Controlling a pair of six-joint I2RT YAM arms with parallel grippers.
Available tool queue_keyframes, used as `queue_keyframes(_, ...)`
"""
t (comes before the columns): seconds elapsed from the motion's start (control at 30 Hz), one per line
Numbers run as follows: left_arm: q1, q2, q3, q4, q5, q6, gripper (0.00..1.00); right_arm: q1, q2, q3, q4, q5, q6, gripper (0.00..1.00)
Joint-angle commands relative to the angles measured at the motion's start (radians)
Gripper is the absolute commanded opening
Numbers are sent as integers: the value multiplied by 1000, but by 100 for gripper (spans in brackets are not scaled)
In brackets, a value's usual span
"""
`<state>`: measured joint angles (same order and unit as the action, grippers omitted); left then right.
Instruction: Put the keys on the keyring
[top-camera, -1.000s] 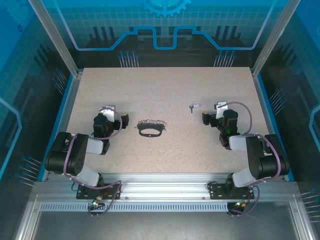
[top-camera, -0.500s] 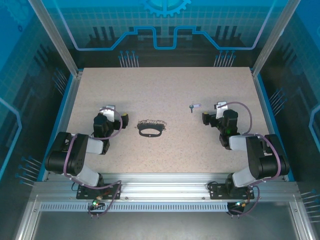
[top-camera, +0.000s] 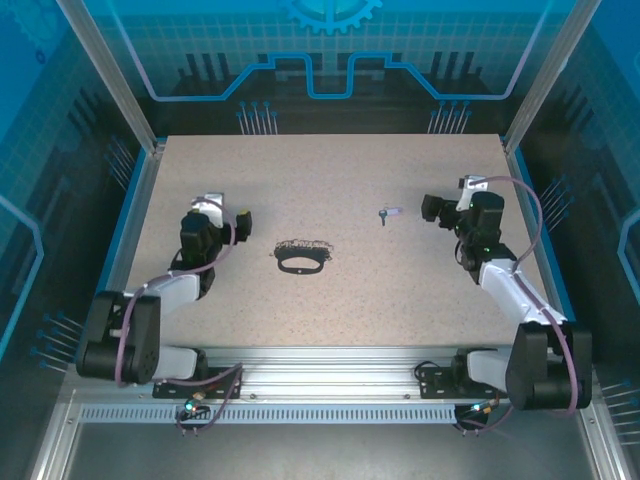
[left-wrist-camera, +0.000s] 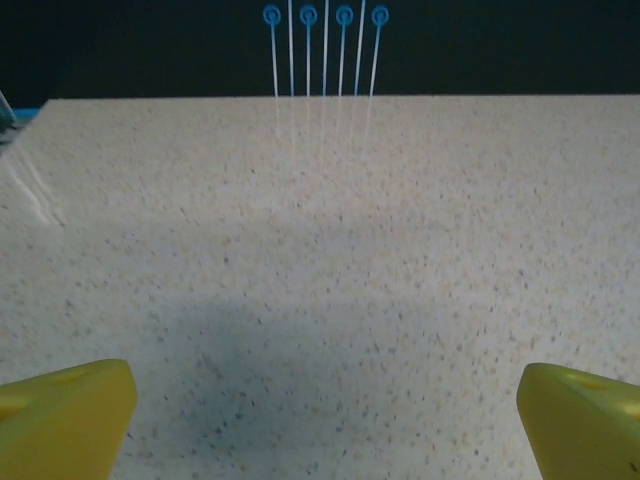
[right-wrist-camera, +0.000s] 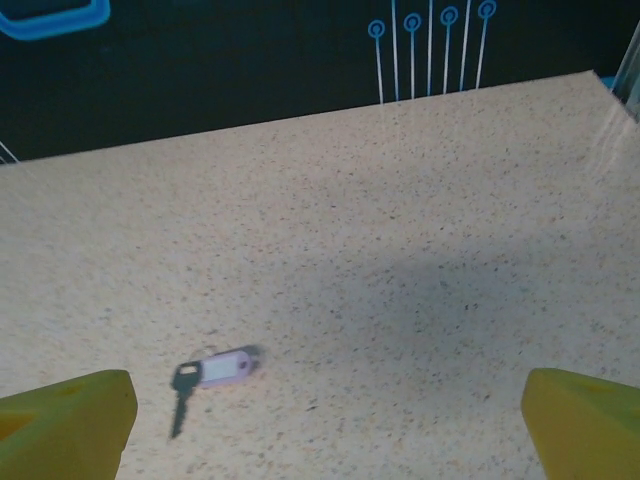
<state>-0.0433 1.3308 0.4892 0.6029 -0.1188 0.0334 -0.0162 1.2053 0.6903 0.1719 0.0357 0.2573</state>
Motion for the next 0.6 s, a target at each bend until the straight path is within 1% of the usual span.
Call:
queue_keyframes(0.0, -17, -101, 112, -306, -23, -58, 99, 8, -14, 42, -201, -135, 120, 100)
queue_keyframes(0.1, -35, -173, 191, -509, 0, -177, 99, 71, -8, 65, -243, -190, 137, 100)
queue_keyframes(0.13, -43, -194, 208, -563, 17, -225, 99, 103, -1, 77, -267, -189, 137, 100)
queue_keyframes(0.23, -78, -247, 223, -667, 81, -350, 99, 213, 22, 100, -309, -187, 119, 100)
queue_keyframes(0.33, -137, -286, 210, -728, 108, -455, 99, 334, 56, 110, -326, -190, 105, 97)
queue_keyframes(0.43, -213, -297, 184, -763, 126, -556, 98, 449, 105, 129, -349, -192, 86, 90)
queue_keyframes(0.57, -320, -272, 149, -757, 141, -658, 98, 564, 169, 145, -373, -164, 56, 85)
